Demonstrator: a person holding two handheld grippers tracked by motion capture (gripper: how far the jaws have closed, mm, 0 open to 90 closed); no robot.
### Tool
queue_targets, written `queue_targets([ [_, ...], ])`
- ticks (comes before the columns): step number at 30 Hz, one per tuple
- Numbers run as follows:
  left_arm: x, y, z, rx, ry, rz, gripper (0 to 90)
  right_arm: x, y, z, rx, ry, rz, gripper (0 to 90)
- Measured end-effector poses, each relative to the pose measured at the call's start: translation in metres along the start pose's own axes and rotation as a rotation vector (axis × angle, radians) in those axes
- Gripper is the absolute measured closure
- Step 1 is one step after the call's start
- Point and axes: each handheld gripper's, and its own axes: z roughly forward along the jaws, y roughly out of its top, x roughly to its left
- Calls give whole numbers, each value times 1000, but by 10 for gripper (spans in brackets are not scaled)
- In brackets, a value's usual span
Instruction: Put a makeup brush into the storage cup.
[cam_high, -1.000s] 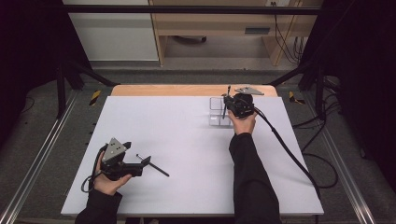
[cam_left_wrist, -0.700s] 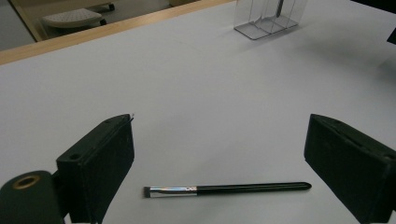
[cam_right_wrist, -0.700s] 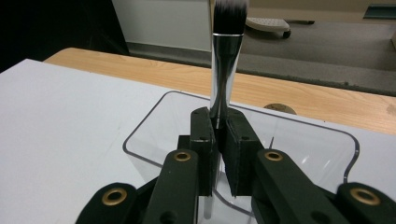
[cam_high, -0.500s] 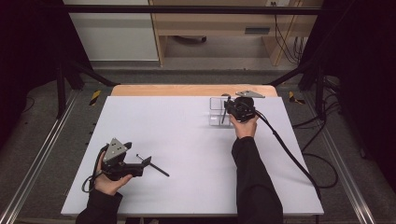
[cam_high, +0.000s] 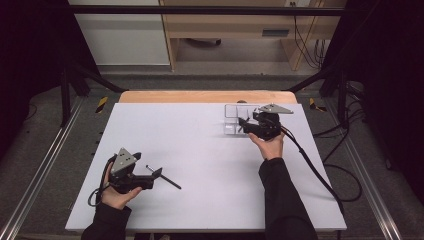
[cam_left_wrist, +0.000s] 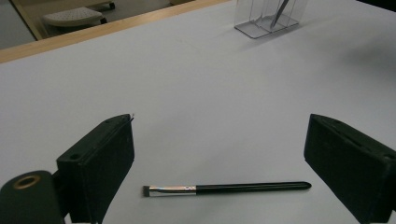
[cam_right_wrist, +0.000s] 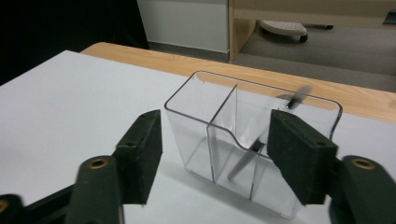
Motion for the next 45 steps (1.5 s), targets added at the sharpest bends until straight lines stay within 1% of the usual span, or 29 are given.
queue_targets([
  [1,0,0,0,0,1,1,77,1,-1,-2,-2,1,-9,307],
  [5,0,0,0,0,2,1,77,5,-6,-10,3,19,-6,233],
  [11,-1,1,0,2,2,4,77,8,-13,-23,-5,25,-9,184],
  [16,-1,1,-1,-2,4,2,76,9,-20,-34,-15,42,-7,164],
  [18,-1,1,-2,-2,6,0,76,9,-23,-39,-11,47,-10,145],
  [23,0,1,-1,-1,9,-4,75,9,-29,-52,-29,65,-12,139],
  [26,0,1,-2,-4,9,-5,75,9,-33,-60,-26,69,-16,132],
  [30,0,1,-2,-5,10,-6,73,11,-39,-70,-34,96,-16,113],
  [32,0,1,-2,-6,10,-7,73,11,-43,-74,-28,104,-22,102],
  [35,1,1,-2,-4,10,-9,72,13,-49,-79,-22,106,-36,85],
  [39,1,0,-2,-4,11,-11,71,12,-56,-83,-24,117,-28,79],
  [45,2,0,-3,-9,11,-18,68,11,-62,-91,-28,121,-31,71],
])
